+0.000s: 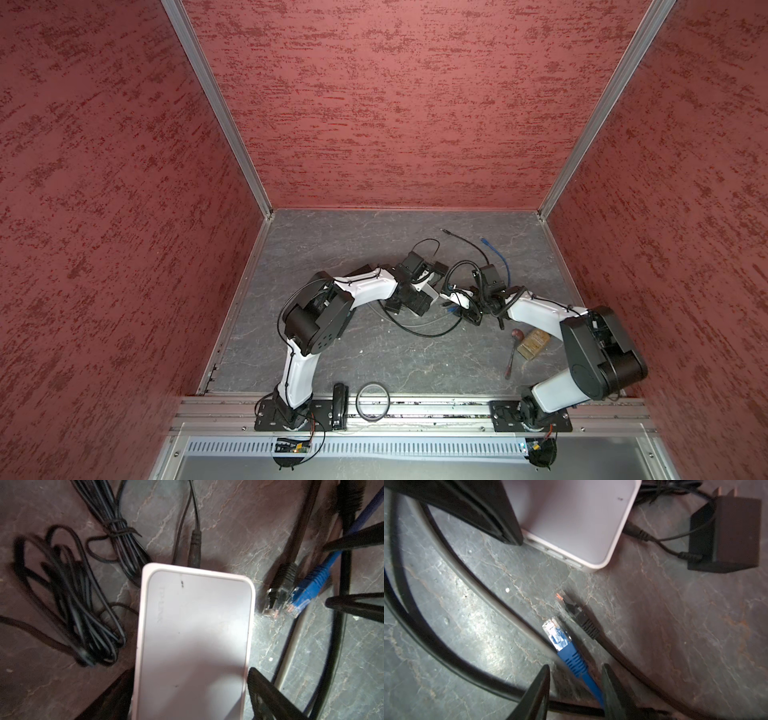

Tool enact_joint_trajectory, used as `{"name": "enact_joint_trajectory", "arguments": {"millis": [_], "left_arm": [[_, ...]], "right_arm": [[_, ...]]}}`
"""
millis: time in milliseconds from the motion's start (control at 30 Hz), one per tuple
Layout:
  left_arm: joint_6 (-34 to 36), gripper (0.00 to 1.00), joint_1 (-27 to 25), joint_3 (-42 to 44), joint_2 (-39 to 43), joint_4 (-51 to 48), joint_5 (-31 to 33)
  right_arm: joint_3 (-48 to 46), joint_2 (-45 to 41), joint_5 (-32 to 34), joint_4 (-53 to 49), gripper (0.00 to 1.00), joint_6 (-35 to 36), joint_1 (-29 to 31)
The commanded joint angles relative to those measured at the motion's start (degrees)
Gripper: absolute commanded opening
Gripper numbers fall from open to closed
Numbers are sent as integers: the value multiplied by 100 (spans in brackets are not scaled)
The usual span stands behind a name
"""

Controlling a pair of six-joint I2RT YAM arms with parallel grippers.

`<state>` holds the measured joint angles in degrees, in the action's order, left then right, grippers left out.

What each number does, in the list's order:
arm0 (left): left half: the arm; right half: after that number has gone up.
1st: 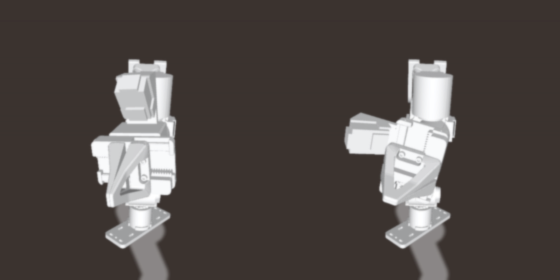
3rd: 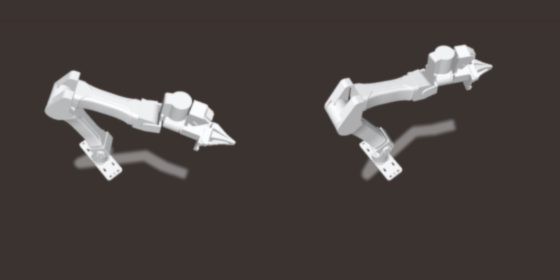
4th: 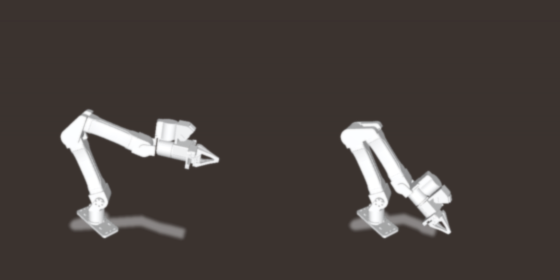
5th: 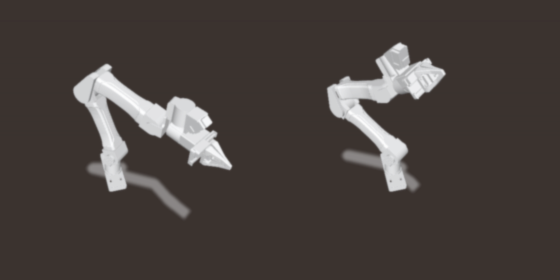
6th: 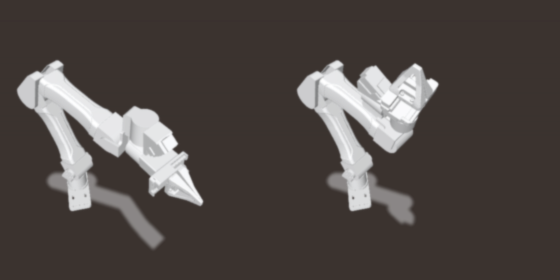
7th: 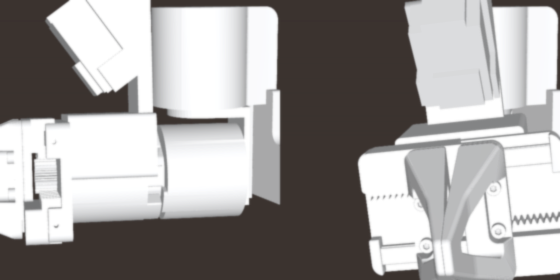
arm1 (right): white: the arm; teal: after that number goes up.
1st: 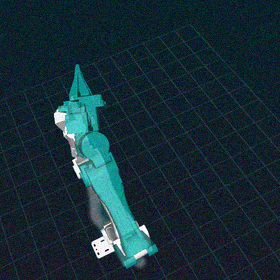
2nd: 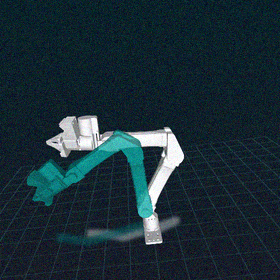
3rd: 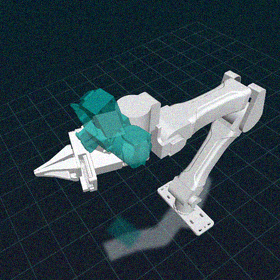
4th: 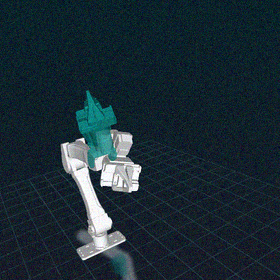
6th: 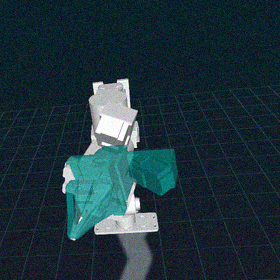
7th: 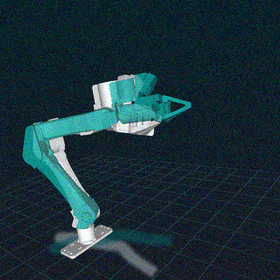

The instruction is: Insert the plug into the switch port

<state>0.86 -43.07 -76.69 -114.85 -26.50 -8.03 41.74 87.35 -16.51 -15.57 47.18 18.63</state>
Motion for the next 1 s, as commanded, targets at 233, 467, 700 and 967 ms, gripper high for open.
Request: {"name": "enact_joint_trajectory", "arguments": {"millis": [233, 467, 700, 967], "left_arm": [[-107, 87, 22, 308, 353, 521, -105], [-72, 100, 9, 554, 697, 911, -10], [83, 100, -61, 1084, 1213, 1786, 165], [473, 100, -97, 2057, 1821, 3340, 355]], "right_arm": [[230, -94, -296, 479, 43, 264, -53], [533, 417, -82, 208, 43, 475, -146], [717, 725, 34, 17, 43, 650, -149], [874, 1008, -147, -139, 42, 771, -156]]}}
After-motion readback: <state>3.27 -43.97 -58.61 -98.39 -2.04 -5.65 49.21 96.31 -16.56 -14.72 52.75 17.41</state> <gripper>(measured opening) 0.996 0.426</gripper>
